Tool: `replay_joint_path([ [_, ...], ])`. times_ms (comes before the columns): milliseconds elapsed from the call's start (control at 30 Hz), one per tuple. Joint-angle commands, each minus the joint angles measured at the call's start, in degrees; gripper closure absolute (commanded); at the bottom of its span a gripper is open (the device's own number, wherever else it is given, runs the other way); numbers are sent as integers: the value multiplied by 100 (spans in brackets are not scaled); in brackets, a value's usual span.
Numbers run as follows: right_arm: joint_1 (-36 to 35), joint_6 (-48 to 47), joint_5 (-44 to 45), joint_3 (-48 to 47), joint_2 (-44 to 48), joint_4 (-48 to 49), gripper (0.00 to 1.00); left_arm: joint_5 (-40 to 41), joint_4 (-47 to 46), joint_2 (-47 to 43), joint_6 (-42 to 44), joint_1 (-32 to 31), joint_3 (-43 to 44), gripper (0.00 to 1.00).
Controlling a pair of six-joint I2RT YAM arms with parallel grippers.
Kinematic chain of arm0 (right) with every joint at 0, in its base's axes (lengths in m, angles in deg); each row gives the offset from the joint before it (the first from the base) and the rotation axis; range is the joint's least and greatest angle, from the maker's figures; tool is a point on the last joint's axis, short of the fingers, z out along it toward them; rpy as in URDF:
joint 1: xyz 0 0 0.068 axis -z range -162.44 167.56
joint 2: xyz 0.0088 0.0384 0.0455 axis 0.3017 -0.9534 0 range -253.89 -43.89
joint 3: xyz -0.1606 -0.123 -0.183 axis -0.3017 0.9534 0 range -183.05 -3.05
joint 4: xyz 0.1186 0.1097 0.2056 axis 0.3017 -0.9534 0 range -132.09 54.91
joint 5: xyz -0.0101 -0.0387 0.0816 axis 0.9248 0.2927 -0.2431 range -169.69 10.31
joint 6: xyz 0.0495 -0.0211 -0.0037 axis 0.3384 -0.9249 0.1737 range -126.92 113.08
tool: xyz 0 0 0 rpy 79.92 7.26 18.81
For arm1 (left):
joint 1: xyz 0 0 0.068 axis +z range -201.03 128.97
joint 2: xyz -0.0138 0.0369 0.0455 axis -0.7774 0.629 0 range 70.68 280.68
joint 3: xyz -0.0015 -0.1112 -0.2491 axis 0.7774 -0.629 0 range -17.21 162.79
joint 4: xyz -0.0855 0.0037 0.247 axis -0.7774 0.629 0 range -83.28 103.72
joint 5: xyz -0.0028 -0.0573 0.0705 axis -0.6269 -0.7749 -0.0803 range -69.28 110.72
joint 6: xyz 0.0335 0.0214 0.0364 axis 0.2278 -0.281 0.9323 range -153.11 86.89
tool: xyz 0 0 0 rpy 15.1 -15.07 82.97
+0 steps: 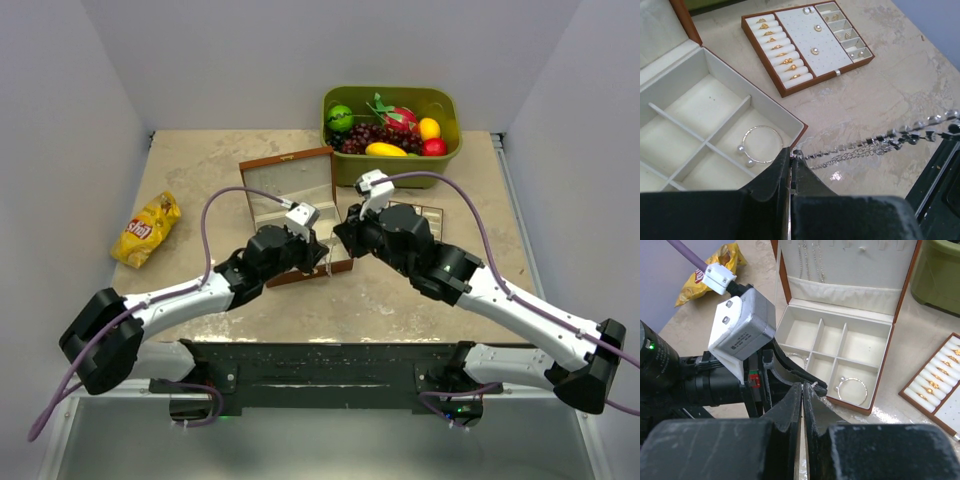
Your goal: Organize the mixed jewelry
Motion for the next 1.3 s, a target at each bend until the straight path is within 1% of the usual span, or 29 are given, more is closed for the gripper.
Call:
replay_joint_path([
  [0,17,-170,347,-446,73,147,94,428,214,-405,369,-26,788,100],
  [167,8,-303,557,-683,-102,191,93,788,742,-458,608,-8,1369,100],
  [267,25,-426,856,-912,-330,182,92,912,988,-467,713,123,1686,100],
  [400,140,-584,1076,-1263,-691,314,91,833,1208,-327,731,536,2150,100],
  [433,166,-593,1111,-1307,-796,410,91,781,1339,-274,722,737,2239,100],
  [533,359,-593,989,-1580,-1200,542,91,702,1603,7,687,1037,2617,100],
  [667,675,-567,814,-1721,-1727,955,91,798,1859,411,731,1178,2995,100],
  [833,1132,-409,471,-1905,-2482,1447,91,886,1885,877,582,1398,3207,100],
  [900,1220,-356,356,-2020,-2677,1483,92,877,1859,1035,538,1503,3250,100],
  [933,1290,-338,312,-2046,-2834,1735,92,877,1850,1088,520,1538,3277,100],
  [1267,1598,-101,-75,-2564,-3749,2177,92,754,1771,1879,467,1899,3857,100],
])
